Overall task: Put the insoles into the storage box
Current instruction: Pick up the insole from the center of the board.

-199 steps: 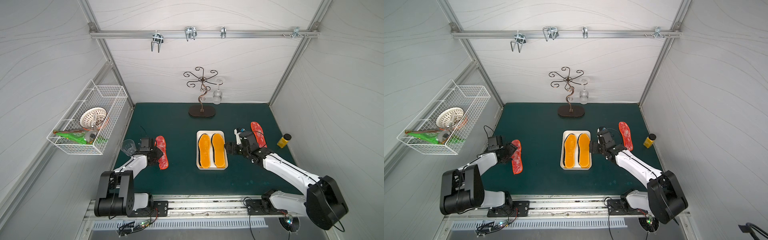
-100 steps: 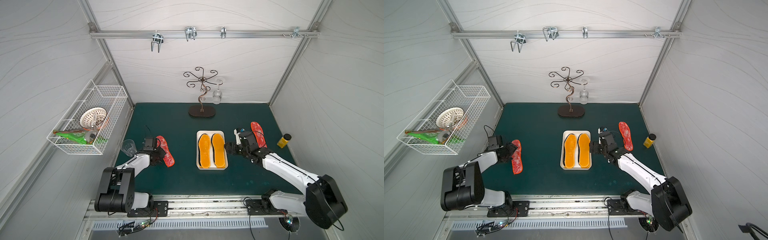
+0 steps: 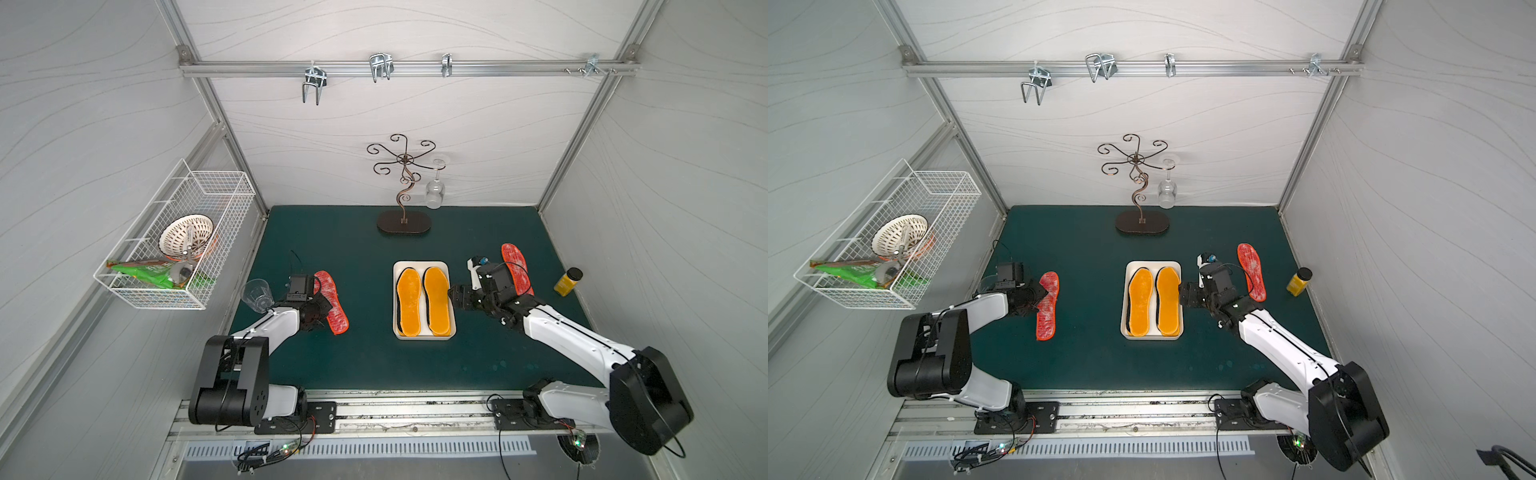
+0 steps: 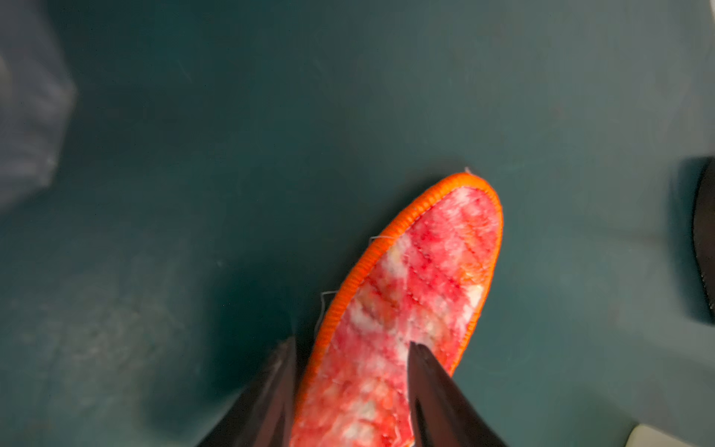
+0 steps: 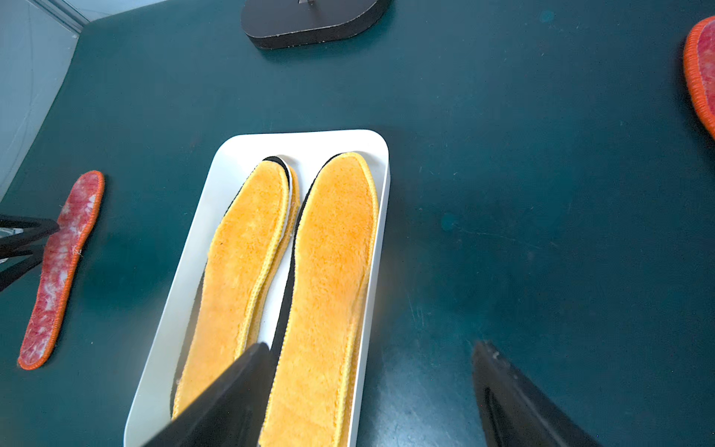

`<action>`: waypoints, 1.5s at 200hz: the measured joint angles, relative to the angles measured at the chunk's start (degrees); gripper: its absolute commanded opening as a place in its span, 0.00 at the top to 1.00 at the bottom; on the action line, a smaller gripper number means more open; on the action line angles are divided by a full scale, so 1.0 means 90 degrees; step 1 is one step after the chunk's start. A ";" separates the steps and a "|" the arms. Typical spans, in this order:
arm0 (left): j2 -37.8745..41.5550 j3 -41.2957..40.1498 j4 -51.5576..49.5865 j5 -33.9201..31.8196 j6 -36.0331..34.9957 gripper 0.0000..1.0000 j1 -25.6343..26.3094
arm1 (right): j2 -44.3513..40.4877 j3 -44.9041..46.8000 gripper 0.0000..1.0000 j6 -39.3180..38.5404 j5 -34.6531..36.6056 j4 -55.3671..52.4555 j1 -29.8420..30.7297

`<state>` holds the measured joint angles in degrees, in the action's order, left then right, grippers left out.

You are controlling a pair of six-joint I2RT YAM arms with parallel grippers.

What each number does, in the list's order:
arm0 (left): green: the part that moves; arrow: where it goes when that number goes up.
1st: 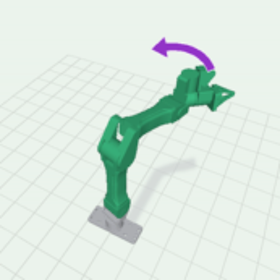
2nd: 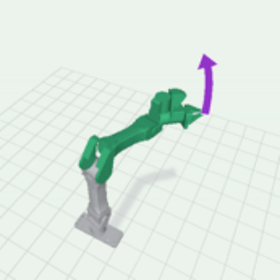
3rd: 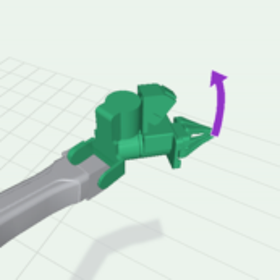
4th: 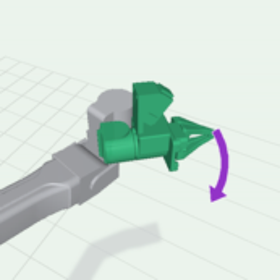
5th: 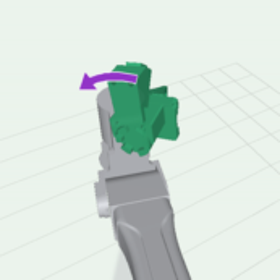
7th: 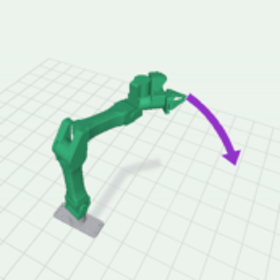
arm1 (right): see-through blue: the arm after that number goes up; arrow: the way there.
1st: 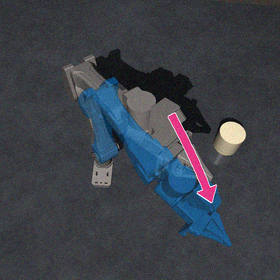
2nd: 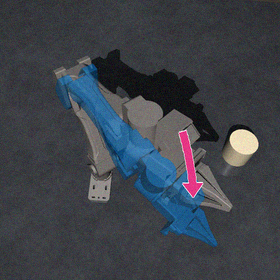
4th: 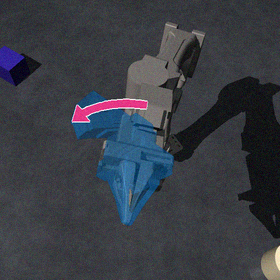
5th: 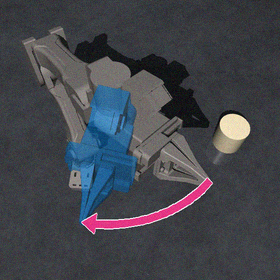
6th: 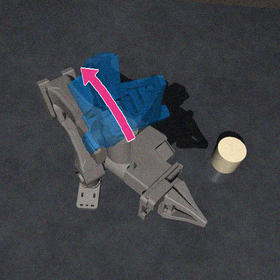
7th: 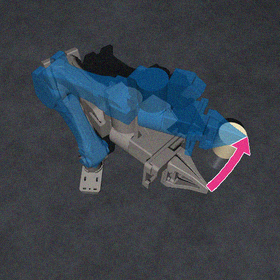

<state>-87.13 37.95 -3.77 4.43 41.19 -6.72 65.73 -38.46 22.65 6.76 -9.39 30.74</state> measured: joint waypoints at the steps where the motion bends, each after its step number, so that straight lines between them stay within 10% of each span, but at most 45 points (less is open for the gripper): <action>1: 0.0005 -0.0002 0.0000 0.0002 0.0002 0.52 0.0005 | 0.0002 0.0000 0.15 0.0000 0.0000 0.0000 0.0000; 125: 0.1897 -0.0772 -0.1469 0.0080 0.0306 0.34 0.0141 | 0.0148 0.0000 0.15 0.0053 -0.0206 0.0005 0.0005; 300: 0.0971 -0.0760 -0.0644 0.0214 0.0228 1.00 0.0894 | 0.0464 0.0000 0.15 0.0051 -0.0255 0.0044 0.0012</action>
<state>-78.39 31.11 -9.56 6.35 43.24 1.32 69.91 -38.46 23.11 4.47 -8.99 30.85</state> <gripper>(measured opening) 0.039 0.854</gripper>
